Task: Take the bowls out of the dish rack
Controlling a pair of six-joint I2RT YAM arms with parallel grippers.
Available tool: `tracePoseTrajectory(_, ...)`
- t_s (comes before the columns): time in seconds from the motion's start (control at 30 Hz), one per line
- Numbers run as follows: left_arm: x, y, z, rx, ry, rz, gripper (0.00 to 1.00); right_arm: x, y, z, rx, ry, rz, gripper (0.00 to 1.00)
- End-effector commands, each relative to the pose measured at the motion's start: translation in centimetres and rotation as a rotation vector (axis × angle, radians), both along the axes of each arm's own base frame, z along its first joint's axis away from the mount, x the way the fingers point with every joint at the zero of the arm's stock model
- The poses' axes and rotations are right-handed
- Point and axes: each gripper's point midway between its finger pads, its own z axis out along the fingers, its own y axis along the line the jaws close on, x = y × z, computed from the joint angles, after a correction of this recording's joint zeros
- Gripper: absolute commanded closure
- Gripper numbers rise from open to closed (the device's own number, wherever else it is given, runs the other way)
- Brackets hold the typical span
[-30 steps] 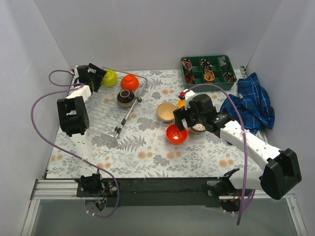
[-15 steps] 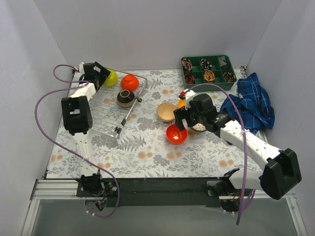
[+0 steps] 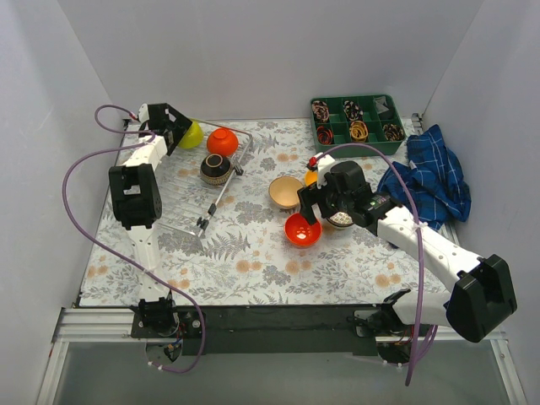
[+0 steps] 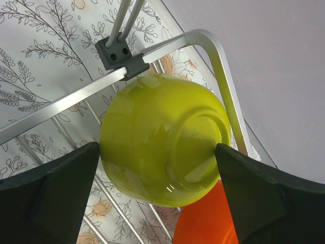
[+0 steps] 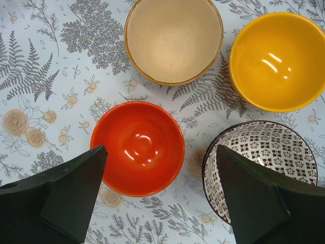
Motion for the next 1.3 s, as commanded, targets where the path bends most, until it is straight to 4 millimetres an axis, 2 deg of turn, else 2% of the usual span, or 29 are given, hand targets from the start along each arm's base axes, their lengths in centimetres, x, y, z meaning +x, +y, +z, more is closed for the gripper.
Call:
tracePoseTrajectory(0.0, -2.6, 0.4, -4.5, -0.009, 0.179, 0.035, 0.02, 0.2, 0.1, 0.8, 0.017, -0.025, 0.013, 0.04)
tracePoseTrajectory(0.27, -2.6, -0.2, -5.6, -0.065, 0.187, 0.046, 0.02, 0.1, 0.1, 0.7, 0.018, -0.02, 0.014, 0.04)
tracePoseTrajectory(0.37, -3.1, -0.2, -5.0, -0.076, 0.159, 0.066, 0.02, 0.0, 0.2, 0.8, 0.021, -0.022, 0.016, 0.04)
tracePoseTrajectory(0.47, -2.9, 0.0, -3.3, -0.076, 0.104, 0.084, 0.12, 0.1, 0.2, 0.9, 0.019, -0.025, 0.017, 0.04)
tracePoseTrajectory(0.53, -3.0, 0.1, -3.0, -0.081, 0.082, 0.09, 0.17, 0.0, 0.2, 0.8, 0.021, -0.022, 0.023, 0.04)
tracePoseTrajectory(0.67, -2.8, -0.3, -1.6, -0.106, 0.034, 0.087, 0.35, -0.1, 0.4, 0.9, 0.026, -0.019, 0.031, 0.04)
tracePoseTrajectory(0.7, -2.7, -0.4, -0.6, -0.111, 0.011, 0.084, 0.39, -0.1, 0.5, 0.9, 0.029, -0.017, 0.035, 0.04)
tracePoseTrajectory(0.8, -2.7, -0.4, 0.4, -0.117, -0.012, 0.084, 0.49, -0.2, 0.5, 1.0, 0.03, -0.02, 0.037, 0.04)
tracePoseTrajectory(0.93, -3.0, -0.4, 2.6, -0.113, -0.048, 0.083, 0.57, -0.3, 0.4, 1.2, 0.035, -0.026, 0.038, 0.05)
tracePoseTrajectory(1.03, -3.2, -0.4, 3.3, -0.111, -0.06, 0.077, 0.64, -0.3, 0.4, 1.2, 0.036, -0.025, 0.04, 0.05)
tracePoseTrajectory(1.23, -4.6, -0.6, 4.9, -0.11, -0.095, 0.07, 0.66, -0.5, 0.5, 1.4, 0.042, -0.027, 0.046, 0.05)
tracePoseTrajectory(1.27, -4.8, -0.6, 6.0, -0.11, -0.119, 0.069, 0.67, -0.5, 0.4, 1.4, 0.042, -0.028, 0.045, 0.05)
